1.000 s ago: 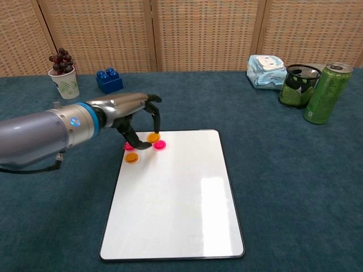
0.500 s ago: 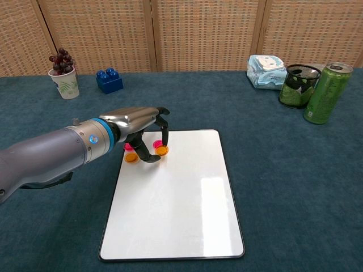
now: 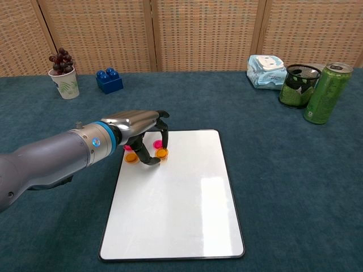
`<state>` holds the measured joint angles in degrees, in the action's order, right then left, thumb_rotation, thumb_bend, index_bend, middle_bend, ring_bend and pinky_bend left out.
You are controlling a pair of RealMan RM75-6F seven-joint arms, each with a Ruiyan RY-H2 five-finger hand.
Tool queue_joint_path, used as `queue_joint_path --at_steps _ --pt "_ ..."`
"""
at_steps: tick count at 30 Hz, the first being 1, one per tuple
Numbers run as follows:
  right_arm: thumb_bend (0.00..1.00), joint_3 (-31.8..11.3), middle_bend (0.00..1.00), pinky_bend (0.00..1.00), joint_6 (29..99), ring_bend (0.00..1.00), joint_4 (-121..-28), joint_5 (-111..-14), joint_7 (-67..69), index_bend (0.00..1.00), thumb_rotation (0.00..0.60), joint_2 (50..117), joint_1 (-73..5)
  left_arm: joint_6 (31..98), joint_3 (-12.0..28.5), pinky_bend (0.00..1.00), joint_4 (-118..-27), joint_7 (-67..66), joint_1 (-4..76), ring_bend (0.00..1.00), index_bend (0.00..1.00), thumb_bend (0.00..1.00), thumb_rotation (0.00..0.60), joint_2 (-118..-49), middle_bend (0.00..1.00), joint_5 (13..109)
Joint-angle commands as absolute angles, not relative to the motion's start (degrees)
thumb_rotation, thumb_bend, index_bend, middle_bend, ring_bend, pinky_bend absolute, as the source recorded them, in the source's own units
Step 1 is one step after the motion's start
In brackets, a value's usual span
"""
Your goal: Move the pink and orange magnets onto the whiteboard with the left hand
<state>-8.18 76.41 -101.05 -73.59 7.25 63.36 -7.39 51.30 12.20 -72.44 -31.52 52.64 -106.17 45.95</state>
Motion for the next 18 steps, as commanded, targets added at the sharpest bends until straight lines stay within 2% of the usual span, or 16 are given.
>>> queue_joint_path --at_steps 1,5,7,12,15,18 --pt "0.03 -8.2 0.0 0.0 76.4 0.0 -101.1 -73.6 7.3 0.0 0.6 63.3 -7.4 51.3 12.1 0.0 -72.3 -31.7 52.6 0.0 0.68 0.34 0.6 -106.2 0.0 45.7" --pt "0.03 -8.2 0.0 0.0 76.4 0.0 -101.1 -73.6 7.3 0.0 0.6 63.3 -7.4 51.1 12.1 0.0 -72.2 -31.5 52.6 0.0 0.68 0.34 0.6 -106.2 0.0 45.7" --pt "0.03 -8.2 0.0 0.0 76.4 0.0 -101.1 -73.5 7.3 0.0 0.6 63.3 -7.4 51.2 12.0 0.0 -71.9 -31.2 52.5 0.0 0.63 0.34 0.6 -106.4 0.0 46.1" --pt "0.03 -8.2 0.0 0.0 76.4 0.0 -101.1 -73.5 7.3 0.0 0.6 63.3 -7.4 50.6 11.9 0.0 -71.6 -30.3 52.5 0.0 0.3 0.31 0.6 -106.5 0.0 46.4" --pt "0.03 -8.2 0.0 0.0 76.4 0.0 -101.1 -73.5 7.4 0.0 0.6 63.3 -7.4 50.3 12.0 0.0 -71.7 -29.6 52.4 0.0 0.17 0.27 0.6 -106.4 0.0 46.8" --pt "0.03 -8.2 0.0 0.0 76.4 0.0 -101.1 -73.5 7.4 0.0 0.6 63.3 -7.4 50.2 12.0 0.0 -72.2 -28.8 52.2 0.0 0.11 0.26 0.6 -106.1 0.0 47.3"
